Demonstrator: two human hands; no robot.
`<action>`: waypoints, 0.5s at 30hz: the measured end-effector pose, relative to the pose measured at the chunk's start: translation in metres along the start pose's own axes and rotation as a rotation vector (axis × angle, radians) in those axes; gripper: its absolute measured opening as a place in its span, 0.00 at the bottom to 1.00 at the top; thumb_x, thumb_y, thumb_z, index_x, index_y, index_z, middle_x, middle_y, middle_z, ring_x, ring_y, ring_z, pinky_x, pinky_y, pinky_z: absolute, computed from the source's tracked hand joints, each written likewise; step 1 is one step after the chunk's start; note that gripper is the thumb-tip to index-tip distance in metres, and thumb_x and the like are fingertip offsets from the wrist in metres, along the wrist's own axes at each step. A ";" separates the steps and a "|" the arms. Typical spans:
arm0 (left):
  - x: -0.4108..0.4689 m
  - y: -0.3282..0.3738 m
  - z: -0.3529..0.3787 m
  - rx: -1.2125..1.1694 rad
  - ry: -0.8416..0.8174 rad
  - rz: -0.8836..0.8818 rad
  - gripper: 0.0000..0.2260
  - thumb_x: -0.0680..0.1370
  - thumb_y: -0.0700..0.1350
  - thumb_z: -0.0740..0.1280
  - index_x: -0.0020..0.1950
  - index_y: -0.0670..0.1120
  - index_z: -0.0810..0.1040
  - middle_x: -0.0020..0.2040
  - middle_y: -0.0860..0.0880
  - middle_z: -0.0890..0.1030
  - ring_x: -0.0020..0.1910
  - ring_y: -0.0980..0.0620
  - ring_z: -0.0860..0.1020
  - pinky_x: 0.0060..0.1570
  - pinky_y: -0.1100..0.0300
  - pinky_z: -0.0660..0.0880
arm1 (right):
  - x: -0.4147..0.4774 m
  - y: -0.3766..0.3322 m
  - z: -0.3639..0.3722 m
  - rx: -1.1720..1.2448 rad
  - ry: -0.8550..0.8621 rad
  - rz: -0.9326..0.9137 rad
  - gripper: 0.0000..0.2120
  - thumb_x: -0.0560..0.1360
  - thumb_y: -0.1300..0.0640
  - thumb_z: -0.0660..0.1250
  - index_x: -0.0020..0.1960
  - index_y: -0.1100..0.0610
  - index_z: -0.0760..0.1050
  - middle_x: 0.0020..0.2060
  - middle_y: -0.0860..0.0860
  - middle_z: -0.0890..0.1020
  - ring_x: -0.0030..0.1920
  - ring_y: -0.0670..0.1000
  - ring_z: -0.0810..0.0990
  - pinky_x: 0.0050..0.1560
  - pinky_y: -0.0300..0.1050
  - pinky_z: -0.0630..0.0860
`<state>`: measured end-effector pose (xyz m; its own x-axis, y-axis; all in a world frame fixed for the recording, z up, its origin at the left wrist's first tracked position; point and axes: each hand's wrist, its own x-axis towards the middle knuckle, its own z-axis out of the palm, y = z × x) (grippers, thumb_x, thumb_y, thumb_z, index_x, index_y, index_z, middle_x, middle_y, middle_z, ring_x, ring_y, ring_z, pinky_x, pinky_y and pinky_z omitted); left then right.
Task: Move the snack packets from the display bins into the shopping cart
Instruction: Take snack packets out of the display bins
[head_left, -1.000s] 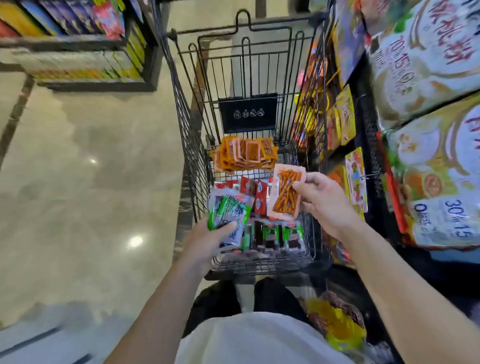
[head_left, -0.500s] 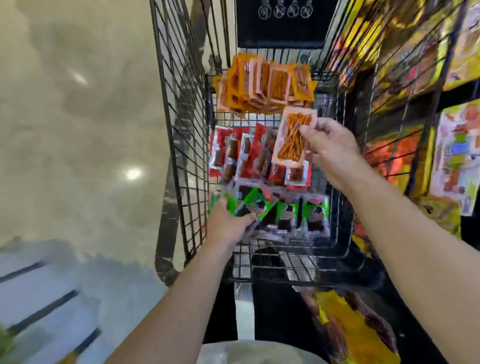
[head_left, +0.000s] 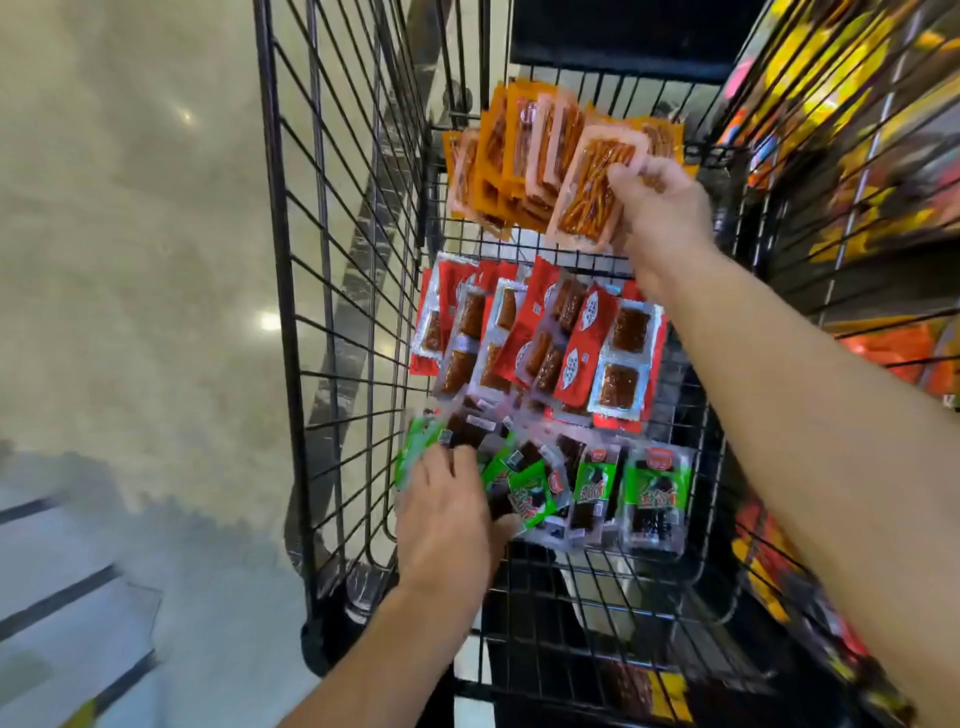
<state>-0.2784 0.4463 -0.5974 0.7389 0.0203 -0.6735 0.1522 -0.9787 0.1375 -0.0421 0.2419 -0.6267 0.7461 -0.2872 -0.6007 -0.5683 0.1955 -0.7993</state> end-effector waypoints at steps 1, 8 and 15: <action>0.001 -0.001 0.001 0.028 0.006 -0.001 0.35 0.76 0.70 0.70 0.70 0.50 0.61 0.66 0.49 0.66 0.67 0.48 0.68 0.69 0.53 0.69 | 0.006 -0.001 0.001 -0.009 0.005 -0.003 0.09 0.83 0.58 0.67 0.62 0.60 0.77 0.46 0.53 0.89 0.47 0.54 0.89 0.43 0.55 0.86; 0.002 0.002 0.005 0.157 0.081 -0.026 0.51 0.67 0.76 0.71 0.78 0.48 0.59 0.67 0.49 0.69 0.66 0.47 0.70 0.64 0.51 0.68 | 0.030 -0.007 0.009 -0.170 0.035 -0.011 0.15 0.84 0.55 0.64 0.70 0.47 0.75 0.51 0.47 0.87 0.45 0.48 0.88 0.38 0.48 0.85; -0.006 0.001 -0.002 0.161 0.073 0.042 0.48 0.75 0.74 0.63 0.85 0.46 0.53 0.78 0.46 0.64 0.75 0.44 0.65 0.73 0.47 0.65 | 0.024 -0.014 0.007 -0.529 0.047 -0.216 0.25 0.84 0.56 0.64 0.80 0.54 0.65 0.60 0.41 0.80 0.56 0.35 0.78 0.56 0.30 0.75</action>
<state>-0.2809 0.4454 -0.5919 0.7886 -0.0119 -0.6147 0.0175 -0.9990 0.0419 -0.0132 0.2388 -0.6301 0.8554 -0.3121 -0.4134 -0.5098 -0.3652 -0.7790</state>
